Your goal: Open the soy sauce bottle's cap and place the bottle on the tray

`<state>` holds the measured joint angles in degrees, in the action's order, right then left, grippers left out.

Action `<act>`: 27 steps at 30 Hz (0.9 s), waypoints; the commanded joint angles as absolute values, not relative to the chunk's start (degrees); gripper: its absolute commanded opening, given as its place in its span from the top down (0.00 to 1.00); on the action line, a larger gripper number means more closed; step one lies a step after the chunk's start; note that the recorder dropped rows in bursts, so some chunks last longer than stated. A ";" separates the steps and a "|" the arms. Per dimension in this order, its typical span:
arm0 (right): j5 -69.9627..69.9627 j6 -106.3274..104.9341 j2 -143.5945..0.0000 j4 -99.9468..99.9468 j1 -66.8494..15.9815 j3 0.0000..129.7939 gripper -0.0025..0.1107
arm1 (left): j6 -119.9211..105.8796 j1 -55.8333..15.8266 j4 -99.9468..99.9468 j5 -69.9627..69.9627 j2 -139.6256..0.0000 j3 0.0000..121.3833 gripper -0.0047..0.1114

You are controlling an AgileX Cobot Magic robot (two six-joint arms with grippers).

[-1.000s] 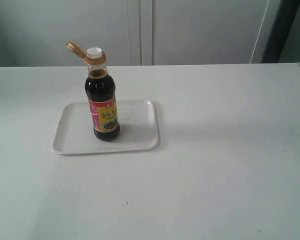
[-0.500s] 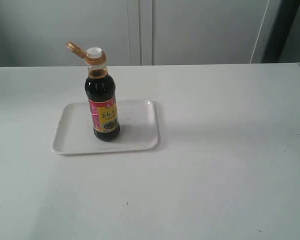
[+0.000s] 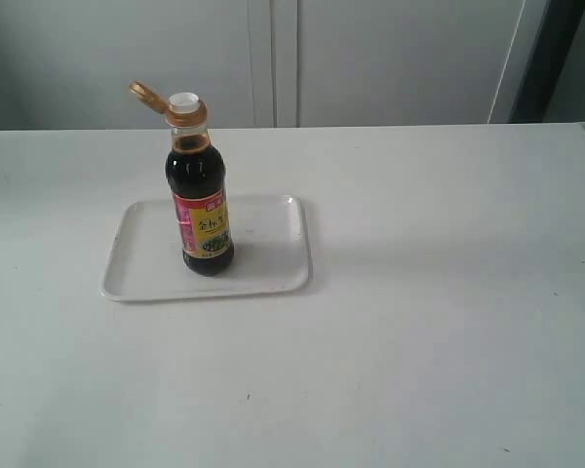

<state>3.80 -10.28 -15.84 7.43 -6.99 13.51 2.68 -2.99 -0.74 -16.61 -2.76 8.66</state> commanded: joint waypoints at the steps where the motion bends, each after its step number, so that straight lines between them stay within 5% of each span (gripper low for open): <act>1: 3.61 -10.14 -15.50 7.49 -6.83 13.26 0.98 | 2.56 -1.16 1.00 -16.12 0.00 4.53 0.96; 27: 3.73 -10.14 -15.50 7.49 -6.83 13.26 0.98 | 2.70 -0.67 2.99 -12.90 0.00 0.00 0.96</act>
